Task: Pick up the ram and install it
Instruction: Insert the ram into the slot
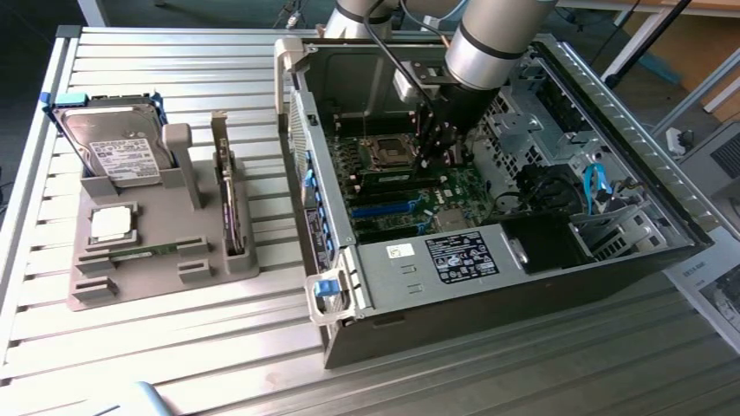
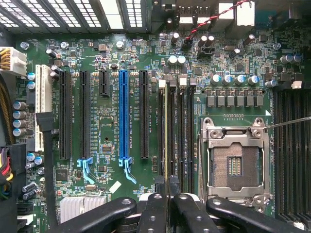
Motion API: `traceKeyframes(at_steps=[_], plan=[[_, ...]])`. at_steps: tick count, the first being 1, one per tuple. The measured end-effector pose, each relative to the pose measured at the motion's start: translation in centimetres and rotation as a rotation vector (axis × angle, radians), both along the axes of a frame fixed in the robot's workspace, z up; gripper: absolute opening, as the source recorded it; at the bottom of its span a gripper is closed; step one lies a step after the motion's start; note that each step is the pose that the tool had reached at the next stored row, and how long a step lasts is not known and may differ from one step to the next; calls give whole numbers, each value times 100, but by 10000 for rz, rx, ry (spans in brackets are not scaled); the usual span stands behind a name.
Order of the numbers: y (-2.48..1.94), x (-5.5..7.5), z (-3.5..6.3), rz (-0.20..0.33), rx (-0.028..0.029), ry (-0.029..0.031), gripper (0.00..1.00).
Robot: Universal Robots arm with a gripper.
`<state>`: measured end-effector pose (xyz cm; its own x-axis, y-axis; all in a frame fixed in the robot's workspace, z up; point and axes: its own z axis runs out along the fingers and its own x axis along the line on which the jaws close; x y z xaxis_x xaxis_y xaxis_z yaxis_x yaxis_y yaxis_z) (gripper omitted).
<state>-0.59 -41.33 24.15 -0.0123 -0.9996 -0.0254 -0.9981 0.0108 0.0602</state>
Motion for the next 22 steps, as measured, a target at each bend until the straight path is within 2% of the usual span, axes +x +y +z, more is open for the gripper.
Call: traceKeyframes(at_steps=[22], plan=[[-11, 0, 0, 79, 2, 0, 12]])
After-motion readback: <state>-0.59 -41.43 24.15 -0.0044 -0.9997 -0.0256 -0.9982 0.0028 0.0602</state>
